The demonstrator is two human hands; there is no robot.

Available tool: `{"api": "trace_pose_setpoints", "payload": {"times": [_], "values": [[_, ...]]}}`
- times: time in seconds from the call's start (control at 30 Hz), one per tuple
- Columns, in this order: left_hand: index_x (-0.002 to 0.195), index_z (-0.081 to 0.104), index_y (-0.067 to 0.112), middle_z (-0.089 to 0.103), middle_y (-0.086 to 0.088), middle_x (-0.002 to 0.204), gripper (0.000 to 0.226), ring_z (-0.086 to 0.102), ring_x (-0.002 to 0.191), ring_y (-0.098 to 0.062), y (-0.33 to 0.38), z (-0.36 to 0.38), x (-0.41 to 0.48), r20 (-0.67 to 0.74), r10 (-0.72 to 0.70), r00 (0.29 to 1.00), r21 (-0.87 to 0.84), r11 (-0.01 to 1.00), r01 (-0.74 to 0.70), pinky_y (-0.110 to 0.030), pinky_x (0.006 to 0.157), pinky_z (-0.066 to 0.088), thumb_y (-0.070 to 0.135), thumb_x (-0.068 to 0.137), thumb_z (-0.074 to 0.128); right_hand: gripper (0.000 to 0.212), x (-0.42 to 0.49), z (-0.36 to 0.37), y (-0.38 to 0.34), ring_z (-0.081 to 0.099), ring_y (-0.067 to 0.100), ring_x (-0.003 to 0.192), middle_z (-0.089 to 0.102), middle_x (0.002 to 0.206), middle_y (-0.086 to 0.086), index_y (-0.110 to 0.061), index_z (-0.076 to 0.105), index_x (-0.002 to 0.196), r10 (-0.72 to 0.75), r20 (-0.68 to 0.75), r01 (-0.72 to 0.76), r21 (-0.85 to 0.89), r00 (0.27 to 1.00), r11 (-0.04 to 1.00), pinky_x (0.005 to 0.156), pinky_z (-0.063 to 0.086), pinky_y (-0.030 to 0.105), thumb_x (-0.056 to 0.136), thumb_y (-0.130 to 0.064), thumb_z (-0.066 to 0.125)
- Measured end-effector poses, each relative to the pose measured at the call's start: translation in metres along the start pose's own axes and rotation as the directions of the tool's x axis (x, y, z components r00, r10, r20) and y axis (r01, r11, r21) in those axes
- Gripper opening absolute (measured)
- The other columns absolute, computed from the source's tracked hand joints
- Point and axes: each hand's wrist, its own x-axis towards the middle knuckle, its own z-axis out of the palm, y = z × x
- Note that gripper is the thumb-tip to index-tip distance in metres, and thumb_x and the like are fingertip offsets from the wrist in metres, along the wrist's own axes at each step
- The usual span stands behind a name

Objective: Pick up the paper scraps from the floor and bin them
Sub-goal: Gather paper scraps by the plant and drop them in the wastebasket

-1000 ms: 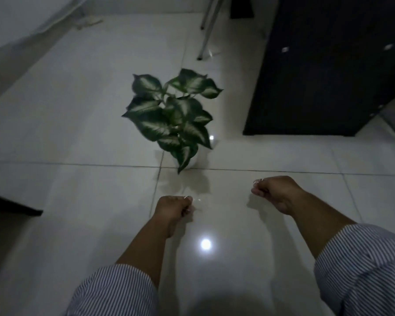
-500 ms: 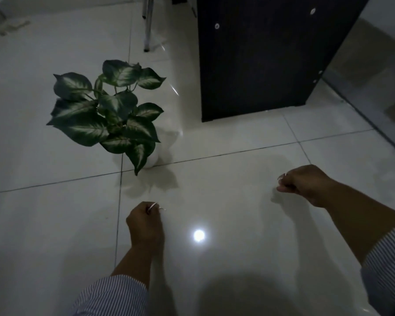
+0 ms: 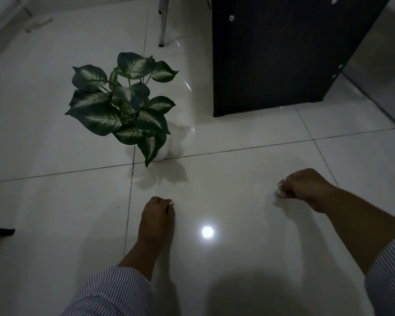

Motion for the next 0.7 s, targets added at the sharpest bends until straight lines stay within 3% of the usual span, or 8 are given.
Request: {"api": "trace_pose_setpoints", "payload": {"times": [0.2, 0.47, 0.6, 0.7], "values": [[0.105, 0.072, 0.004, 0.063, -0.011, 0.100, 0.022, 0.060, 0.086, -0.021, 0.004, 0.001, -0.008, 0.002, -0.009, 1.000, -0.073, 0.997, 0.010, -0.023, 0.078, 0.040, 0.018, 0.092, 0.061, 0.014, -0.002, 0.006, -0.001, 0.068, 0.035, 0.072, 0.066, 0.089, 0.025, 0.019, 0.064, 0.090, 0.006, 0.028, -0.006, -0.003, 1.000, 1.000, 0.065, 0.061, 0.034, 0.076, 0.019, 0.064], [0.097, 0.066, 0.002, 0.063, -0.014, 0.096, 0.014, 0.057, 0.090, -0.028, 0.000, 0.005, 0.001, 0.056, 0.055, 0.997, 0.047, 0.997, -0.058, -0.027, 0.074, 0.039, 0.009, 0.094, 0.055, 0.007, 0.002, 0.007, 0.002, 0.069, 0.038, 0.081, 0.067, 0.093, 0.026, 0.015, 0.065, 0.080, 0.005, 0.021, -0.004, -0.039, 1.000, 0.999, 0.078, 0.059, 0.039, 0.075, 0.019, 0.067], [0.099, 0.060, -0.001, 0.059, -0.016, 0.097, 0.017, 0.055, 0.091, -0.030, -0.001, 0.004, 0.009, 0.159, 0.076, 0.984, 0.122, 0.988, -0.096, -0.030, 0.075, 0.038, 0.012, 0.096, 0.050, 0.008, 0.005, 0.002, 0.005, 0.069, 0.037, 0.075, 0.068, 0.093, 0.029, 0.017, 0.065, 0.083, 0.019, 0.009, -0.019, -0.027, 1.000, 0.999, 0.063, 0.059, 0.033, 0.075, 0.019, 0.065], [0.091, 0.060, 0.001, 0.057, -0.009, 0.086, 0.015, 0.057, 0.082, -0.027, -0.002, -0.003, 0.012, 0.090, -0.060, 0.994, -0.021, 0.998, 0.062, -0.026, 0.066, 0.037, 0.012, 0.095, 0.051, 0.013, 0.007, 0.002, 0.005, 0.070, 0.038, 0.076, 0.068, 0.096, 0.031, 0.019, 0.064, 0.088, 0.023, 0.013, -0.023, -0.021, 1.000, 1.000, 0.061, 0.059, 0.033, 0.075, 0.019, 0.065]]}}
